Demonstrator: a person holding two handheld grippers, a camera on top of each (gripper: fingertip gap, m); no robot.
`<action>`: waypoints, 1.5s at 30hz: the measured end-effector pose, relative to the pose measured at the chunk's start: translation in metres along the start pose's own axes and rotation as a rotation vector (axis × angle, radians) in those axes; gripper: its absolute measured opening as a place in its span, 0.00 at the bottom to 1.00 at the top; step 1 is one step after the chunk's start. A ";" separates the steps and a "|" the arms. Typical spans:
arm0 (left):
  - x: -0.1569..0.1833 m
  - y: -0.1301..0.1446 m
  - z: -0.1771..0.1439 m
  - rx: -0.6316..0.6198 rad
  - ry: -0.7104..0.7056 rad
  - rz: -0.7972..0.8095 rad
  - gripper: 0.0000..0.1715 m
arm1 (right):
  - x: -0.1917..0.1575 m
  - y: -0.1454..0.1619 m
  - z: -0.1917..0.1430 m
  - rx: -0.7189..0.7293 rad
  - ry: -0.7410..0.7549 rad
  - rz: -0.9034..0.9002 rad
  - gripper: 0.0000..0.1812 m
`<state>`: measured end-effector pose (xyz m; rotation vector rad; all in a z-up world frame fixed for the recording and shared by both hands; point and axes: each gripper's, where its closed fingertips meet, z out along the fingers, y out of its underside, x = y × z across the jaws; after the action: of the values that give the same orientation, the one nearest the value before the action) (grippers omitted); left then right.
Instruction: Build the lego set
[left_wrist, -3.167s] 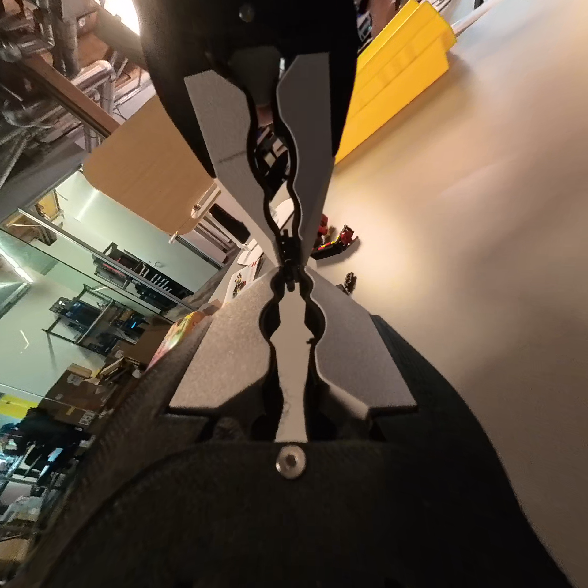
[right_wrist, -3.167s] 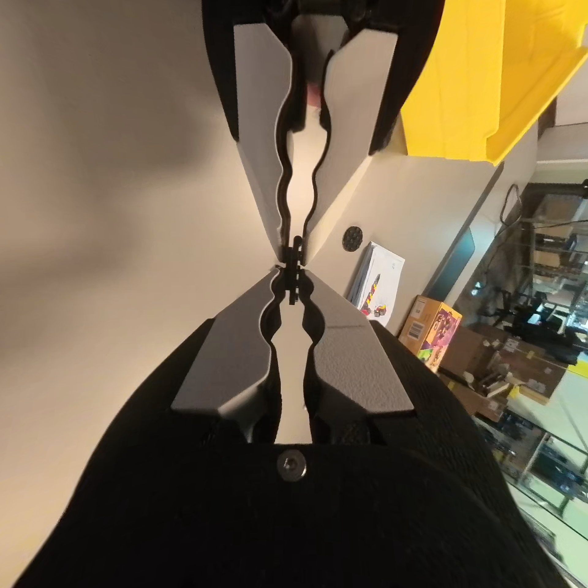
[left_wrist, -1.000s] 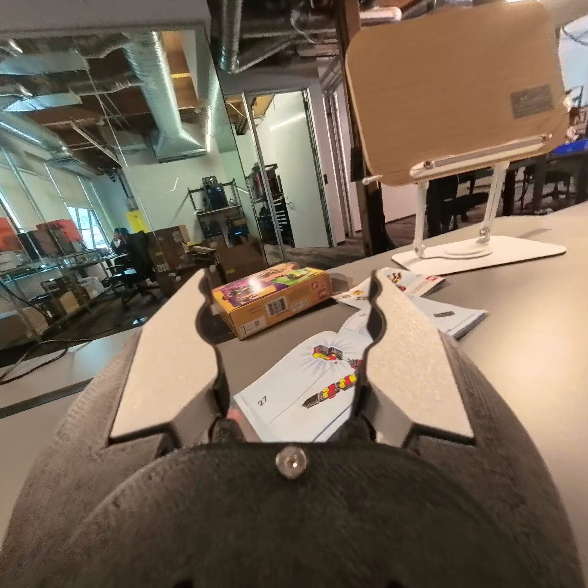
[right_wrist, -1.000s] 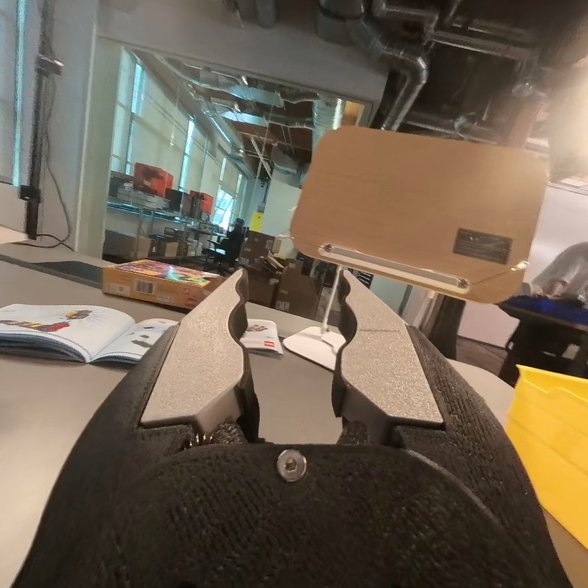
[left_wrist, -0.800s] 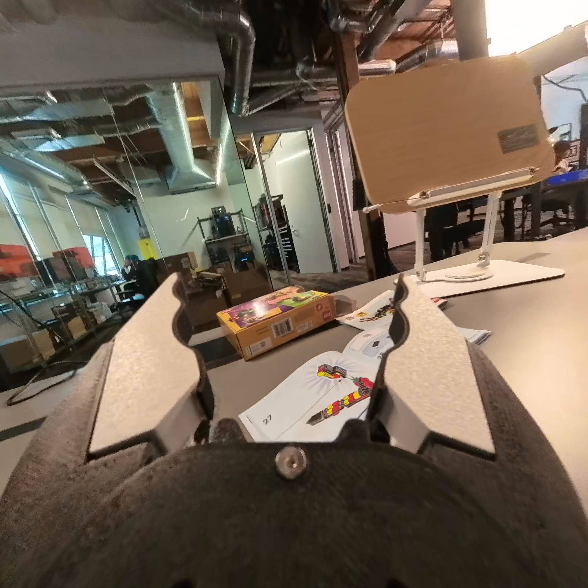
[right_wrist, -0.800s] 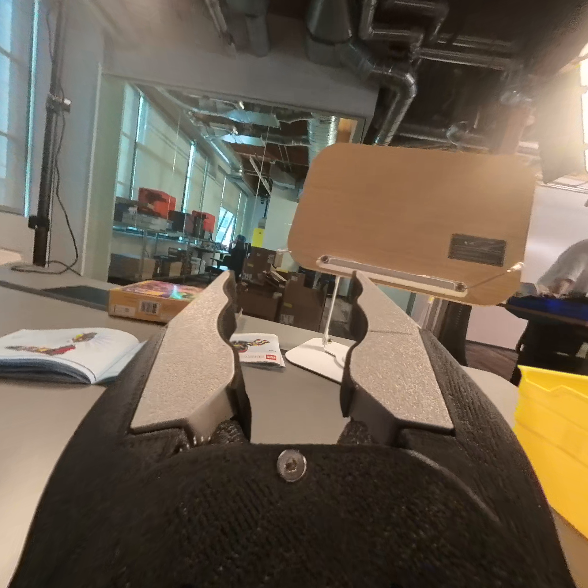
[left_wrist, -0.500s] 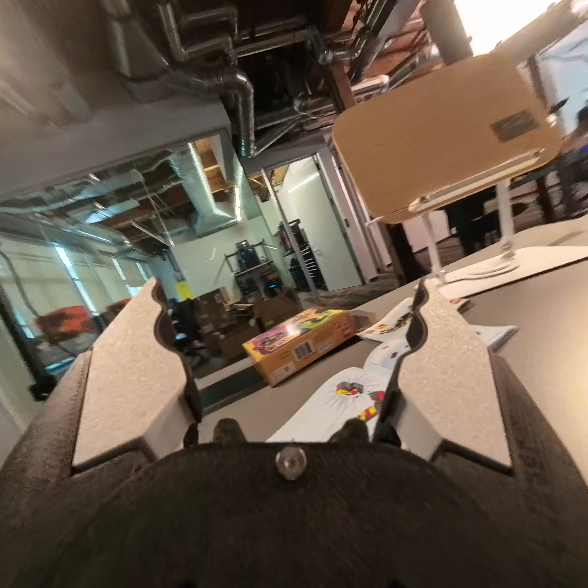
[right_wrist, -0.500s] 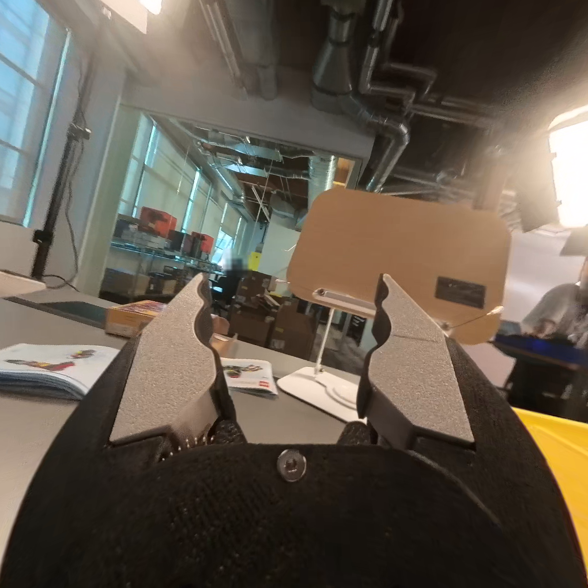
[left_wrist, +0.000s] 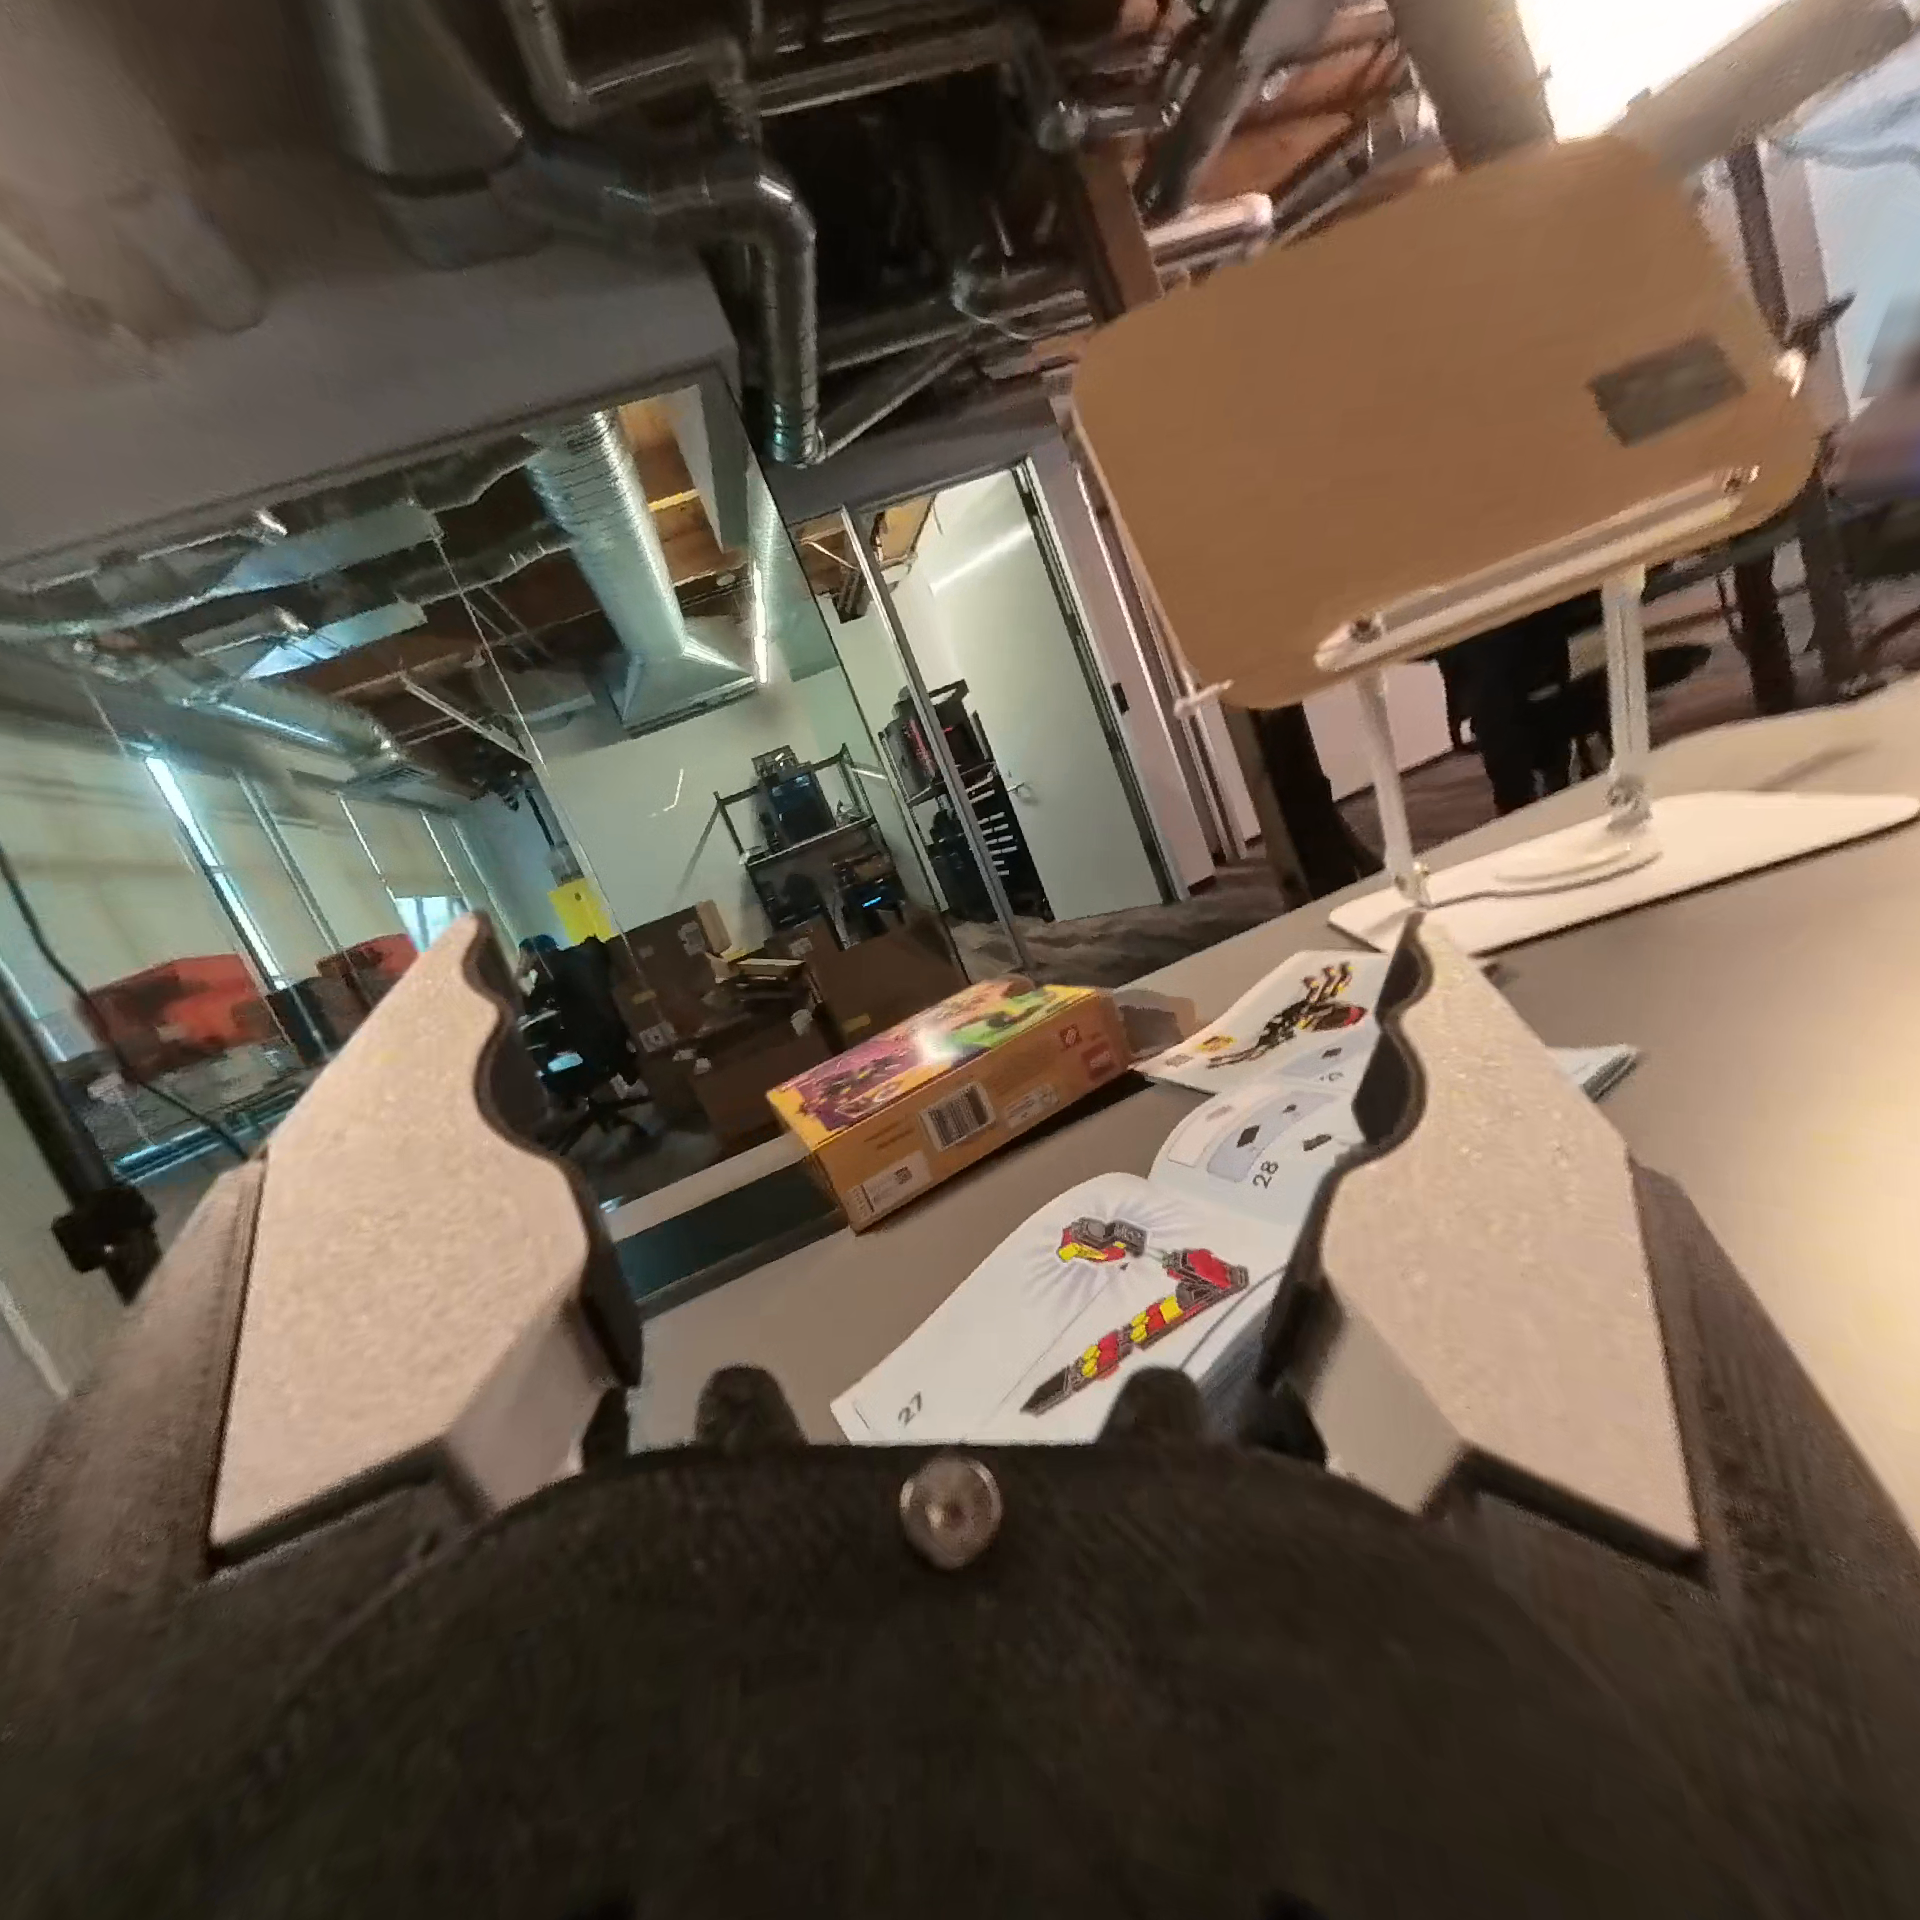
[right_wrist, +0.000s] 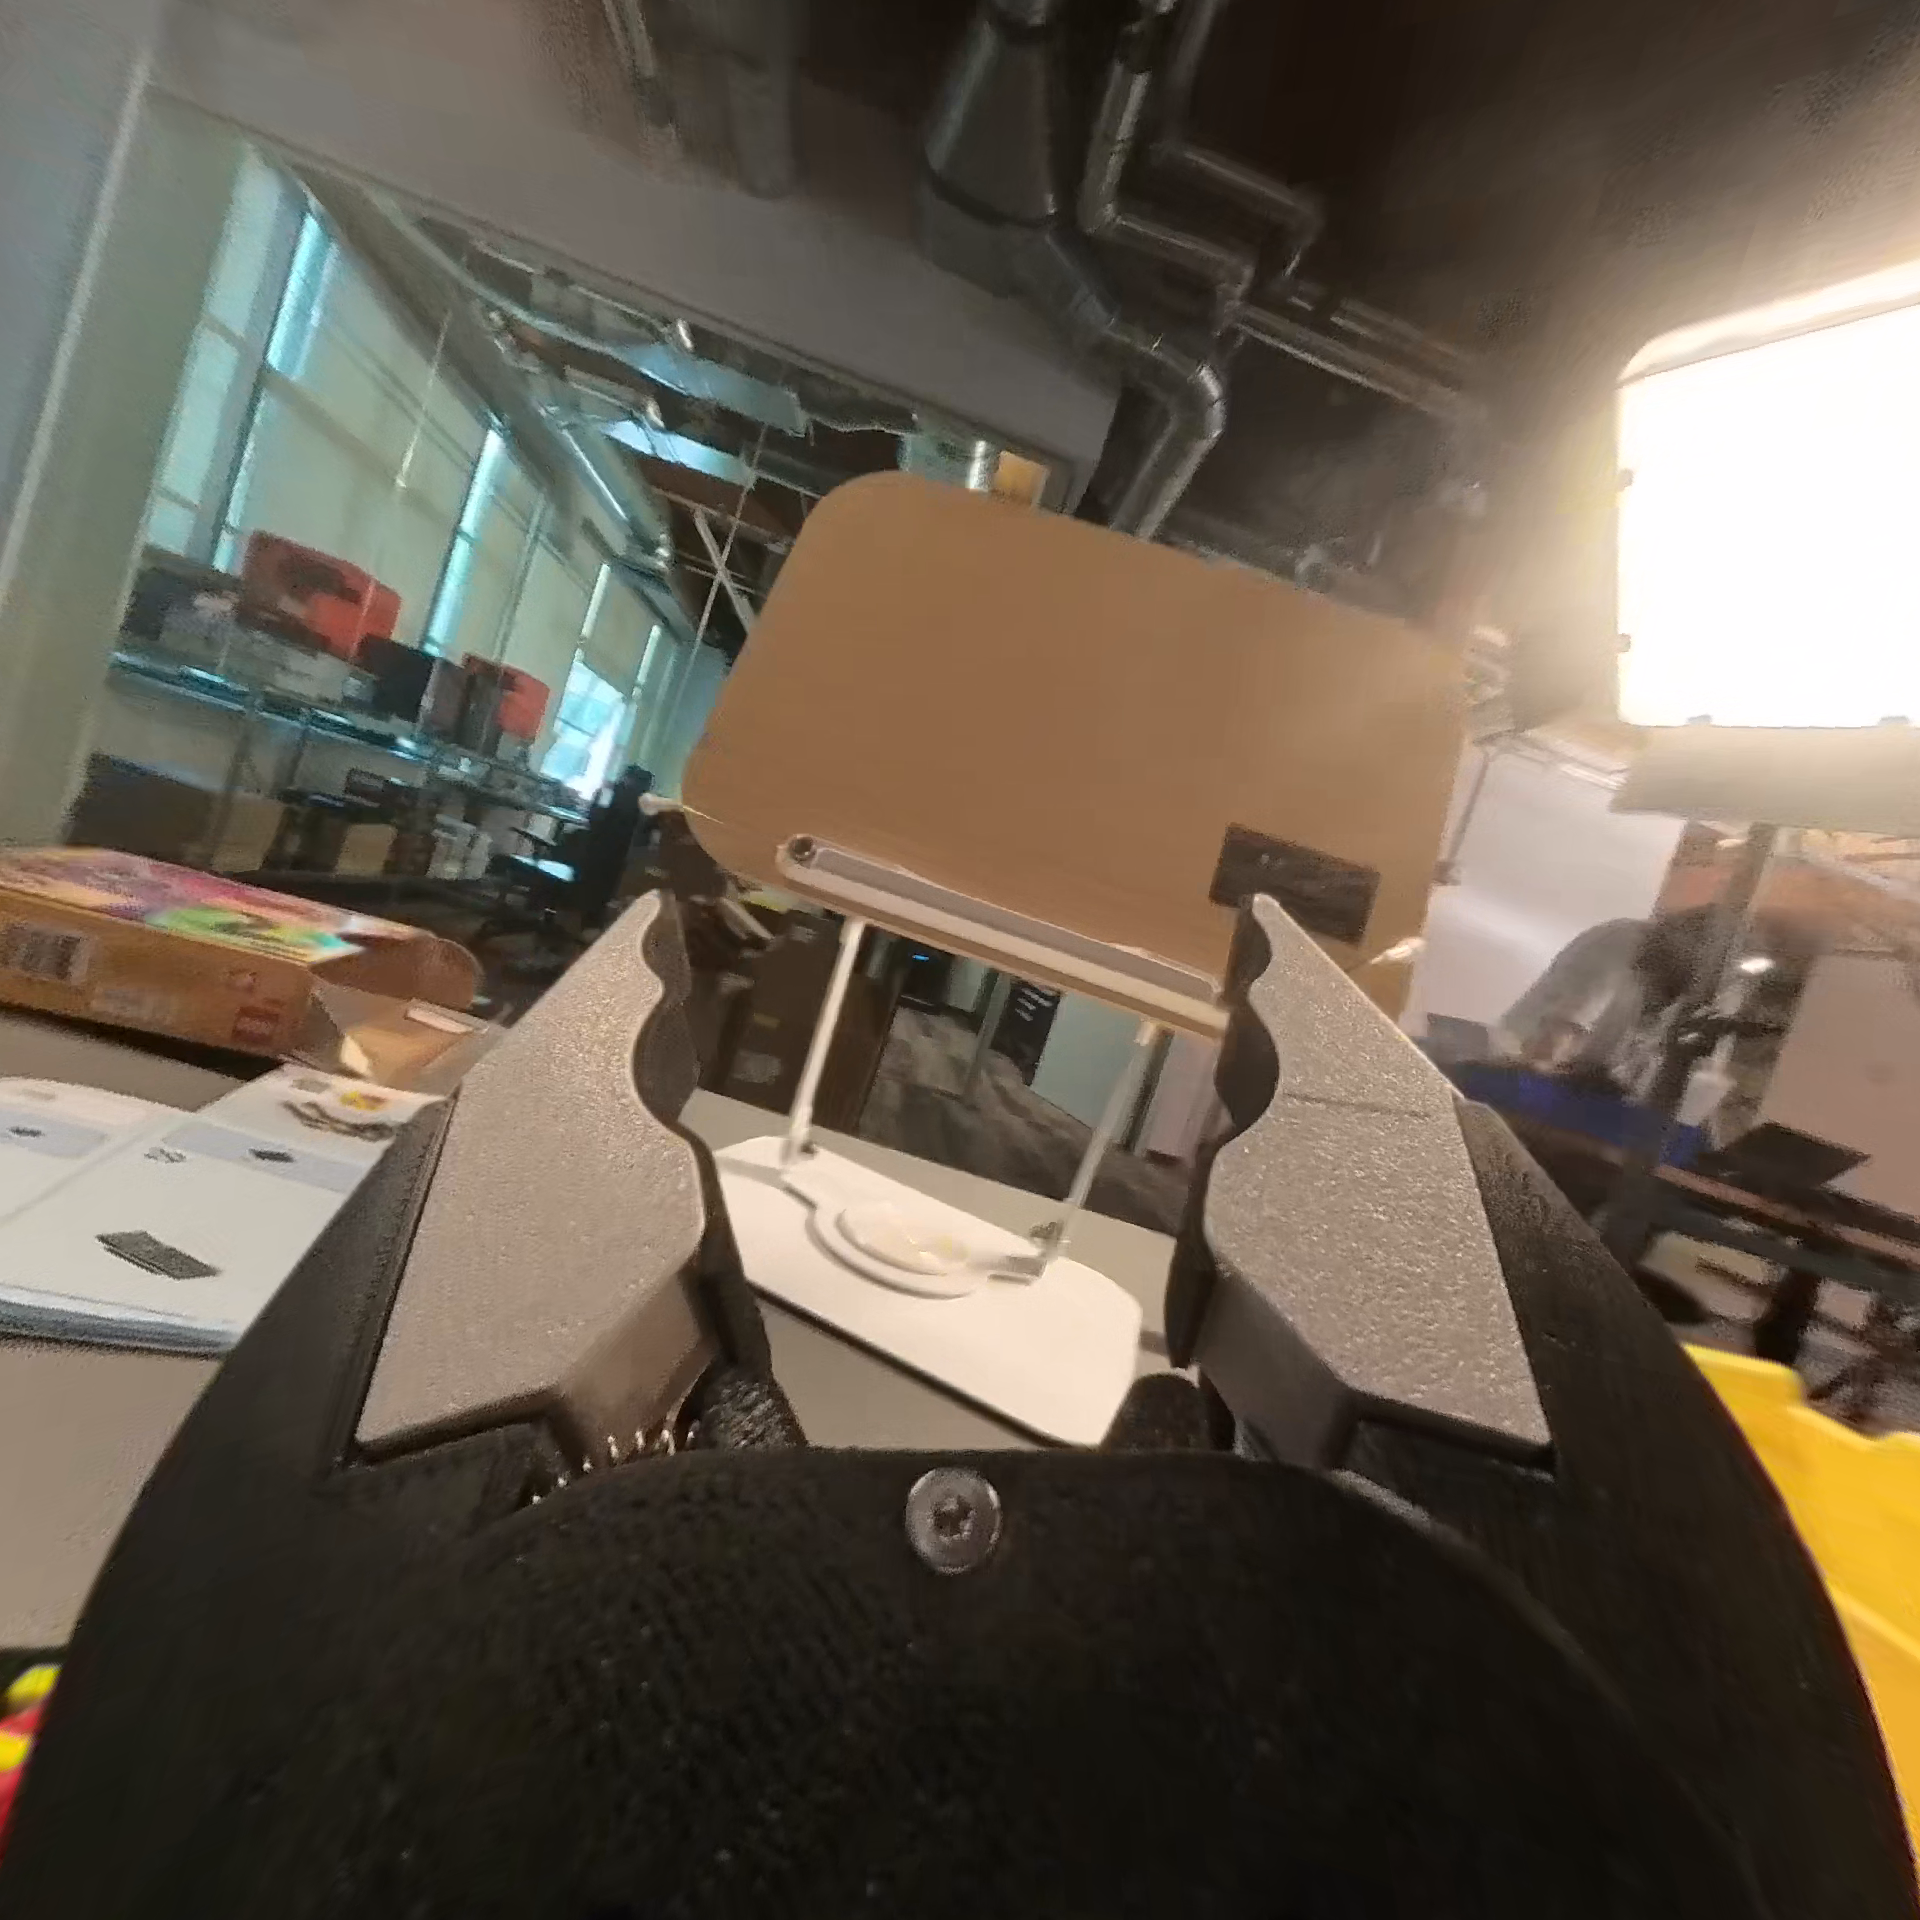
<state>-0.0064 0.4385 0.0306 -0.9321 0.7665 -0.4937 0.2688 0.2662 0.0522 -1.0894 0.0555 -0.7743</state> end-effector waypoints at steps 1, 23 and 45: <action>-0.005 -0.005 -0.005 0.025 -0.015 -0.021 0.91 | 0.000 0.003 0.003 0.002 -0.017 0.035 0.57; -0.025 -0.001 -0.027 -0.032 -0.087 0.066 0.91 | -0.007 -0.013 -0.041 -0.039 -0.081 0.073 0.53; -0.006 0.020 -0.014 -0.161 -0.022 0.228 0.74 | -0.017 0.006 -0.027 -0.106 -0.128 0.164 0.47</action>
<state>-0.0203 0.4457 0.0106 -0.9830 0.8901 -0.2242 0.2487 0.2565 0.0282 -1.2169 0.0766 -0.5585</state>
